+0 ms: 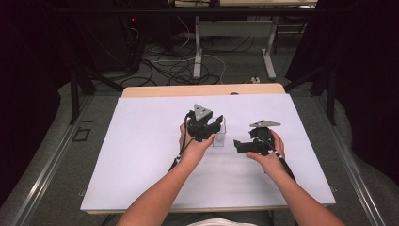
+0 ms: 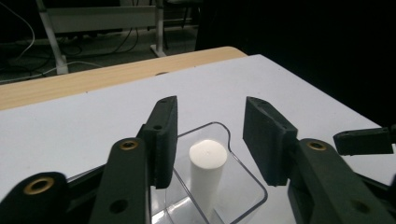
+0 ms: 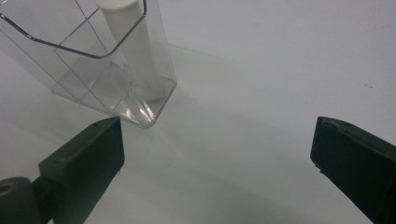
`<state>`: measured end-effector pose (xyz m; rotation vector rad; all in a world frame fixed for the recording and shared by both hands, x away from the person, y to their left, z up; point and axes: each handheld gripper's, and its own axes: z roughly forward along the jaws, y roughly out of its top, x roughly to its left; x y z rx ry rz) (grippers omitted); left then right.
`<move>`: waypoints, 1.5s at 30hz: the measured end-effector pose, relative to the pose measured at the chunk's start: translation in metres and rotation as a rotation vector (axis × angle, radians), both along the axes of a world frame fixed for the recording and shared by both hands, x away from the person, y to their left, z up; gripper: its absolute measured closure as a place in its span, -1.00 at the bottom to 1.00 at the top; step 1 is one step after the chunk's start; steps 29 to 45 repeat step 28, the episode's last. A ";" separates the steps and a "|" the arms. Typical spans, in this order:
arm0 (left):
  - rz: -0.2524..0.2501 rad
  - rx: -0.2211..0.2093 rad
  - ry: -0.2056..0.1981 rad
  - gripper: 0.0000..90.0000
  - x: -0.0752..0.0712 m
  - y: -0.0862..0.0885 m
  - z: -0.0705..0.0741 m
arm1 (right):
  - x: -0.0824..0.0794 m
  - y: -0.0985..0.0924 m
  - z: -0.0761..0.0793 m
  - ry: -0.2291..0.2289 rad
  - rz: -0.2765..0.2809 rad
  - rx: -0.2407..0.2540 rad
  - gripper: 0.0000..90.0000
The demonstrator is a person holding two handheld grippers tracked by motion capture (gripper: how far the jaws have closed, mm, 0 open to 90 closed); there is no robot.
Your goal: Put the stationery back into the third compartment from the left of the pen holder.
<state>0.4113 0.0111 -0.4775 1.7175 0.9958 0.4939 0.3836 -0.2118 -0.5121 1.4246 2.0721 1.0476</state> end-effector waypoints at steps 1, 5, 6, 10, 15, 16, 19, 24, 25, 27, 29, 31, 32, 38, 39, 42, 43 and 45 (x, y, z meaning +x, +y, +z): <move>-0.002 -0.003 -0.005 0.17 -0.001 0.002 0.002 | 0.000 0.000 0.000 0.003 -0.005 0.003 -0.95; -0.008 -0.013 -0.018 0.07 -0.005 0.009 0.008 | 0.000 -0.001 0.000 0.004 -0.007 0.004 -0.95; -0.011 -0.007 -0.015 0.05 -0.006 0.012 0.009 | 0.000 -0.001 0.000 0.003 -0.008 0.004 -0.95; -0.033 -0.006 0.075 -0.11 -0.007 0.025 0.013 | 0.000 -0.001 0.001 0.001 -0.007 0.002 -0.95; 0.027 0.000 0.086 -0.25 -0.011 0.045 0.016 | 0.000 -0.002 0.000 0.001 -0.009 0.002 -0.95; 0.029 -0.002 0.086 -0.28 -0.012 0.050 0.017 | 0.000 -0.002 0.000 0.001 -0.009 0.002 -0.94; 0.034 0.028 0.045 -0.33 -0.014 0.065 0.019 | 0.000 -0.002 0.000 -0.001 -0.010 0.001 -0.94; 0.057 0.052 0.031 -0.37 -0.018 0.090 0.020 | 0.000 -0.002 0.000 0.002 -0.015 -0.001 -0.94; 0.057 0.048 0.041 -0.39 -0.019 0.096 0.020 | 0.000 -0.002 0.000 0.004 -0.016 0.001 -0.94; 0.065 0.049 0.049 -0.40 -0.021 0.106 0.017 | 0.000 -0.002 0.000 0.003 -0.019 0.003 -0.94; 0.069 0.045 0.052 -0.42 -0.022 0.111 0.015 | 0.000 -0.003 0.000 0.002 -0.019 0.004 -0.94; 0.069 0.045 0.052 -0.42 -0.022 0.111 0.015 | 0.000 -0.003 0.000 0.002 -0.019 0.004 -0.94; 0.069 0.045 0.052 -0.42 -0.022 0.111 0.015 | 0.000 -0.003 0.000 0.002 -0.019 0.004 -0.94; 0.069 0.045 0.052 -0.42 -0.022 0.111 0.015 | 0.000 -0.003 0.000 0.002 -0.019 0.004 -0.94; 0.069 0.045 0.052 -0.42 -0.022 0.111 0.015 | 0.000 -0.003 0.000 0.002 -0.019 0.004 -0.94; 0.069 0.045 0.052 -0.42 -0.022 0.111 0.015 | 0.000 -0.003 0.000 0.002 -0.019 0.004 -0.94; 0.069 0.045 0.052 -0.42 -0.022 0.111 0.015 | 0.000 -0.003 0.000 0.002 -0.019 0.004 -0.94; 0.069 0.045 0.052 -0.42 -0.022 0.111 0.015 | 0.000 -0.003 0.000 0.002 -0.019 0.004 -0.94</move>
